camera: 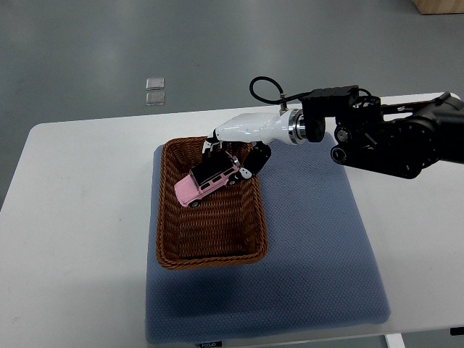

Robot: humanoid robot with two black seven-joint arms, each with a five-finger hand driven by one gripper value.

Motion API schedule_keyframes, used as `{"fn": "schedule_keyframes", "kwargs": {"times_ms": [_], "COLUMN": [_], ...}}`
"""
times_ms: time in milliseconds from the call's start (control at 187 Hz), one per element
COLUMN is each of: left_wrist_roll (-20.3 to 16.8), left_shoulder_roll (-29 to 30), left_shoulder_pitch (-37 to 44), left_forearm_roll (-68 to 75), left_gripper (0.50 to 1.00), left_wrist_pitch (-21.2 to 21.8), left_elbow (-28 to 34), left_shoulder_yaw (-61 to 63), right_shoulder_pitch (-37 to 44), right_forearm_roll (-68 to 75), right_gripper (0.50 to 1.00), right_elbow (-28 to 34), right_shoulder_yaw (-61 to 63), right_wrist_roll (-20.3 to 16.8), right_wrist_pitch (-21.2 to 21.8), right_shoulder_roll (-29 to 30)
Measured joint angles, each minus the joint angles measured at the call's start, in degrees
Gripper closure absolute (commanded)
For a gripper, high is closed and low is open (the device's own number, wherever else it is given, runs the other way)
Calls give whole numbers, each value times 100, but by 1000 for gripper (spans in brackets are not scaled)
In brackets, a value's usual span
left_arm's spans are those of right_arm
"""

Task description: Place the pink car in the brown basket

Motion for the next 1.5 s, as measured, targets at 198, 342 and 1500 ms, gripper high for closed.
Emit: {"fn": "schedule_keyframes", "kwargs": {"times_ms": [198, 342, 1500], "left_wrist_roll": [0, 0, -3], "left_shoulder_roll": [0, 0, 0], "left_shoulder_pitch": [-10, -16, -26], "left_forearm_roll": [0, 0, -9], "left_gripper": [500, 500, 500], "left_wrist_pitch": [0, 0, 0], "left_elbow": [0, 0, 9], "left_shoulder_yaw": [11, 12, 3], "right_shoulder_pitch": [-170, -185, -3564], "right_forearm_roll": [-26, 12, 4794], "right_gripper": [699, 632, 597], "right_elbow": [-298, -315, -955], "right_shoulder_yaw": [-264, -278, 4331], "right_wrist_roll": [-7, 11, 3], "right_wrist_pitch": [-359, -397, -962], "right_shoulder_roll": [273, 203, -710]}}
